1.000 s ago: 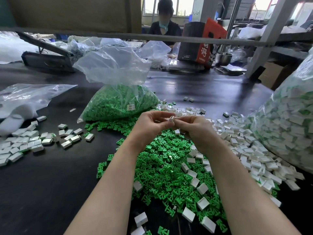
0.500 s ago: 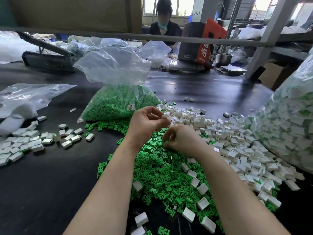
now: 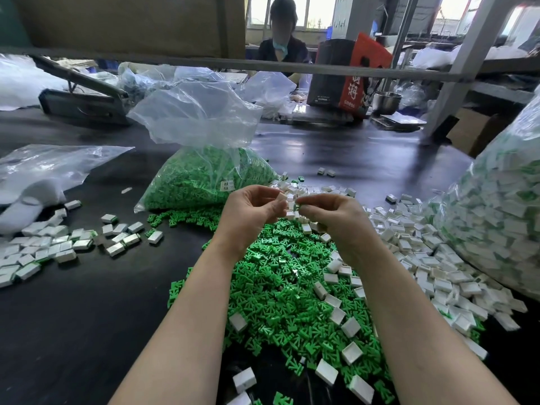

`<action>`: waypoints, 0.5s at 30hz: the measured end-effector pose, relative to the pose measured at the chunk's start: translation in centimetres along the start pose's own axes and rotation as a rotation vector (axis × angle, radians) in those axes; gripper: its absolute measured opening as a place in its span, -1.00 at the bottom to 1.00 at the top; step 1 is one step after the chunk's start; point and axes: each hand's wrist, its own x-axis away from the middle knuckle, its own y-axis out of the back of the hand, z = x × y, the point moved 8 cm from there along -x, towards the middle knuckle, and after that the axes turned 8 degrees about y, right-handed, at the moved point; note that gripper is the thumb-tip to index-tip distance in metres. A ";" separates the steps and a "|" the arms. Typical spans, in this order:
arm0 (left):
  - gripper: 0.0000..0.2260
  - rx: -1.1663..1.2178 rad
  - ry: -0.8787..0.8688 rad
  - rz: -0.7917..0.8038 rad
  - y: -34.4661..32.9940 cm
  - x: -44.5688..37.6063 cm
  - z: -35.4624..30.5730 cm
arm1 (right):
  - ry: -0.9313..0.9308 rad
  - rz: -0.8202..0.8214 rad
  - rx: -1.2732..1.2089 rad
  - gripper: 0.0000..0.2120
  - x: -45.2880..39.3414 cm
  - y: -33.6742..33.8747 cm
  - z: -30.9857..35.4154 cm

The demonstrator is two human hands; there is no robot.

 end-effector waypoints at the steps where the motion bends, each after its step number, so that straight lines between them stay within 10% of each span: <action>1: -0.74 0.004 0.004 0.002 0.0 0.0 0.0 | -0.005 -0.006 -0.051 -0.87 0.0 0.0 0.1; 15: -0.87 0.042 0.027 0.072 -0.7 0.4 -0.1 | -0.029 -0.050 -0.184 -0.88 -0.3 0.2 -0.3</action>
